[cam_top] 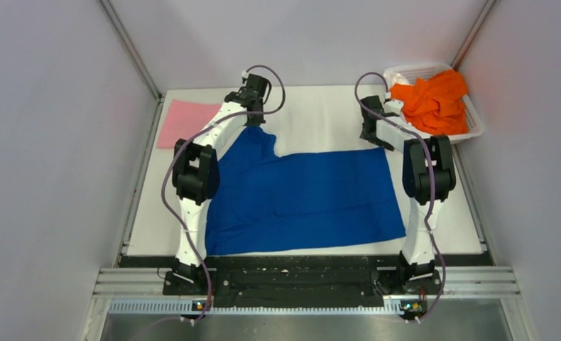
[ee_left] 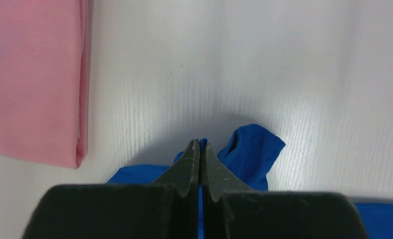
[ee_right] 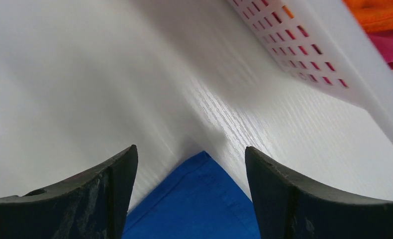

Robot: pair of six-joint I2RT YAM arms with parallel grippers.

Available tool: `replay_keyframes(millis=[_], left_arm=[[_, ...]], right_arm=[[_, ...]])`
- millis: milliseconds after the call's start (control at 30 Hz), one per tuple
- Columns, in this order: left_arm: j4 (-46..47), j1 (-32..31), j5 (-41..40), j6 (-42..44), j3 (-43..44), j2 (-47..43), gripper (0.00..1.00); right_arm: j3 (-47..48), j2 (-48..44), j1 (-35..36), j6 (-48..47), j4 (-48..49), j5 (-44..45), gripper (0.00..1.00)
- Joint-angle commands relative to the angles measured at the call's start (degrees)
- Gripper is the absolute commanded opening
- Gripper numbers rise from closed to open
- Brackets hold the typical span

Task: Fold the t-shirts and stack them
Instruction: Grab the side of the flattened tshirt furthest away from the robot with both arms

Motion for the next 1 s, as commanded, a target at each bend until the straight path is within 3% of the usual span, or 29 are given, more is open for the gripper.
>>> replay_keyframes(millis=[0,200,367,600,933,967], left_arm=[[3.7,-0.4,0.5,-1.4,-5.5,-7.1,0.00],[3.0,-0.9,2.1,-2.5,-9.5,-10.9,0.00],[3.1,-1.5,2.3,-3.1,-13.6,-14.7,0.00],[4.9,-1.9,2.8,-4.3,-19.9,-19.1,0.00],[5.4,-2.4,3.6,-4.2,-22.3,-21.4,0.00],[5.4,-2.4,3.8,-4.2,-22.4,-21.7,0.00]], right_arm=[[3.8,2.8,0.1,-1.7,-3.7,1.5,0.77],[2.5,3.7,0.0,-0.7,-4.7,1.3,0.71],[0.6,2.4,0.0,0.5,-5.5,0.5,0.55],[-3.4,-0.4,0.1,2.2,-4.0,0.2,0.41],[-3.4,-0.6,0.1,3.5,-1.7,0.7,0.00],[-3.3,-0.9,0.1,3.4,-1.3,1.0,0.00]])
